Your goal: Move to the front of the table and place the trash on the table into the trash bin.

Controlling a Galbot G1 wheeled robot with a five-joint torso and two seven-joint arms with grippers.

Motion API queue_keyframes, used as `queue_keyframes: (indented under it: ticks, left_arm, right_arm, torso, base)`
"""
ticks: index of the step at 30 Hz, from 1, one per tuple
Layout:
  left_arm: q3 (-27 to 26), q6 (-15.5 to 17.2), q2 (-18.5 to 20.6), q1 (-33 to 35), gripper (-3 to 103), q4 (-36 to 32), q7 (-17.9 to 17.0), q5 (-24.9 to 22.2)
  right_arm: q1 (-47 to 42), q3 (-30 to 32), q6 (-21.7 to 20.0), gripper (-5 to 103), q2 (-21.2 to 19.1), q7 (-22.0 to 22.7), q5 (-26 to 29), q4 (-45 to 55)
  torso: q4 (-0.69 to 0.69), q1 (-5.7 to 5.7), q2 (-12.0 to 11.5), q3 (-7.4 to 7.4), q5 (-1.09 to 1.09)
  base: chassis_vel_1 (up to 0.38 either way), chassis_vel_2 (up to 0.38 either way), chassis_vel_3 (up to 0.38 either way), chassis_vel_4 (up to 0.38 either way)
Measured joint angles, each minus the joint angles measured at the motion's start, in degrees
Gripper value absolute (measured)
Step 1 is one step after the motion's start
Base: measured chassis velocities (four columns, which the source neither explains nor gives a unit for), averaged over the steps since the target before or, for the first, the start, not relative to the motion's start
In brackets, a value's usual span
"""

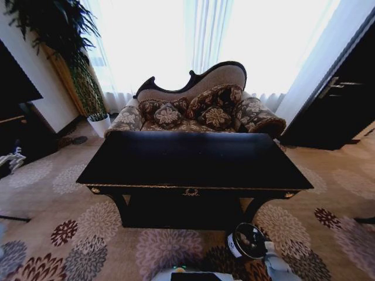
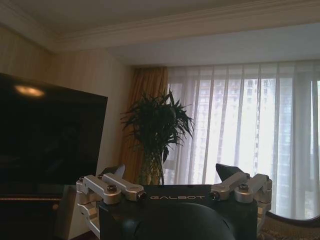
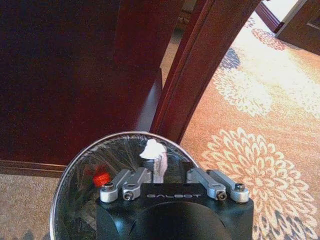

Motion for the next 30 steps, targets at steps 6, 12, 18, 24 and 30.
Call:
queue_keyframes:
  ticks: [6,12,18,24,30]
  left_arm:
    - [-0.06,0.00,-0.11,0.08,100,-0.40,0.00,-0.07]
    - [0.03,0.00,-0.25,0.05,100,-0.52,0.00,-0.06]
    - [-0.05,0.00,-0.38,0.14,100,-0.52,0.00,-0.06]
    - [-0.33,0.00,-0.39,0.25,100,-0.58,0.00,-0.09]
    - [-0.31,0.00,-0.41,0.18,100,-0.62,-0.01,-0.10]
  right_arm:
    - [-0.05,0.03,-0.01,50,-0.07,-0.38,-0.09,0.01]
    - [-0.34,0.13,-0.01,71,-0.41,-1.18,-0.08,0.17]
    - [-0.37,0.17,-0.16,93,-0.38,-1.32,-0.08,0.27]
    - [-0.30,-0.24,-3.66,100,-0.21,0.46,1.20,0.00]
    - [-0.29,-1.81,-9.27,100,-0.15,1.41,10.34,-1.05]
  torso:
    - [0.00,0.00,0.00,0.00,0.01]
    - [0.00,0.00,0.00,0.00,0.00]
    - [0.00,0.00,0.00,0.00,0.00]
    - [0.00,0.00,0.00,0.00,0.00]
    - [0.00,0.00,0.00,0.00,0.01]
  base:
    - [0.000,0.000,0.000,0.000]
    - [0.000,0.000,0.000,0.000]
    - [0.000,0.000,0.000,0.000]
    - [0.000,0.000,0.000,0.000]
    - [0.000,0.000,0.000,0.000]
